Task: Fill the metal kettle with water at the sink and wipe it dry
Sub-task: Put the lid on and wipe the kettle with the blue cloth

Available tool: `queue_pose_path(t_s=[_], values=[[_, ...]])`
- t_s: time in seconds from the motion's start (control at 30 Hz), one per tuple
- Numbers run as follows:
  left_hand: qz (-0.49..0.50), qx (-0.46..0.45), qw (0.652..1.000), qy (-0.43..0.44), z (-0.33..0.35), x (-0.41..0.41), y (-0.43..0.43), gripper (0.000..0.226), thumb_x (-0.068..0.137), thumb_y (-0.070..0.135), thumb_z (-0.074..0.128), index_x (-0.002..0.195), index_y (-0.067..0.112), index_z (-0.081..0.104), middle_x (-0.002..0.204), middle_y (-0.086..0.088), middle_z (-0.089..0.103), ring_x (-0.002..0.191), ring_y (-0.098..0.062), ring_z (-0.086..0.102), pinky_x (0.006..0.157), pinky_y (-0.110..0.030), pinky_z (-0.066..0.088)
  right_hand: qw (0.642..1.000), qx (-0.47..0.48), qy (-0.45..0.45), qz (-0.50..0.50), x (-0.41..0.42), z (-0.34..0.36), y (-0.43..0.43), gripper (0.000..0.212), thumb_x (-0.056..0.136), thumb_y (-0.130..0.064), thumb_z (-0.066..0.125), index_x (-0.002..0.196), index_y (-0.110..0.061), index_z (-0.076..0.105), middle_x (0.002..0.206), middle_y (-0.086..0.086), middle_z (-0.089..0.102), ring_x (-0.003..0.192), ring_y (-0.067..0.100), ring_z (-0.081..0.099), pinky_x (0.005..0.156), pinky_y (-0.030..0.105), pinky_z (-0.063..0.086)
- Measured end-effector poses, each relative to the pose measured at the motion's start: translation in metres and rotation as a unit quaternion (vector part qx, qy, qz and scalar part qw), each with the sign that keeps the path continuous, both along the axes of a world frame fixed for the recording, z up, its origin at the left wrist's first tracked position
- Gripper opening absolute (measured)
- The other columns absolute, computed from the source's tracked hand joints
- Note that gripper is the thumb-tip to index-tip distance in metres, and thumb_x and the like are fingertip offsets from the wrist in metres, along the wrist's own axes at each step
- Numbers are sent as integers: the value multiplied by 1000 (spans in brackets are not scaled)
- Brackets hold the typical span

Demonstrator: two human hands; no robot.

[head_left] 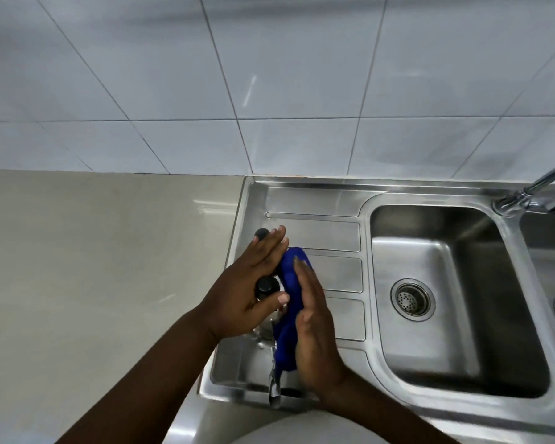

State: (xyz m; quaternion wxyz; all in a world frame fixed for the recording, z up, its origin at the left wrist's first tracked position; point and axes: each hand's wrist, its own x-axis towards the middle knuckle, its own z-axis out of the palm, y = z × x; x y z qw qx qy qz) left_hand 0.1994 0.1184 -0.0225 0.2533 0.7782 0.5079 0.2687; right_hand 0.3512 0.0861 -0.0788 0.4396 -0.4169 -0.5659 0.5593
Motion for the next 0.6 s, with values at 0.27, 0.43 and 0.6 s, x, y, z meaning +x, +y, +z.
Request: queue_pose_path(t_s=[0.27, 0.43, 0.6], values=[[17, -3, 1000, -15, 3, 3, -2, 73, 93, 42, 49, 148, 3, 22, 159, -11, 21, 148, -22, 19, 117, -57, 21, 966, -238, 37, 92, 18, -23, 81, 86, 75, -88, 34, 121, -25, 69, 120, 10, 72, 117, 29, 65, 110, 57, 41], [39, -12, 999, -10, 4, 4, -2, 70, 93, 48, 43, 148, 9, 26, 156, -3, 31, 146, -11, 22, 111, -55, 33, 955, -292, 27, 40, 15, -27, 74, 84, 70, -91, 36, 114, -28, 71, 114, 11, 75, 113, 30, 67, 109, 56, 43], [68, 0, 998, 2, 1, 5, -6, 69, 93, 52, 40, 148, 13, 28, 155, 4, 33, 145, -10, 24, 112, -51, 35, 969, -232, 79, -25, 7, 12, 35, 65, 77, -82, 39, 115, -35, 64, 111, -3, 74, 109, 21, 67, 96, 37, 51]])
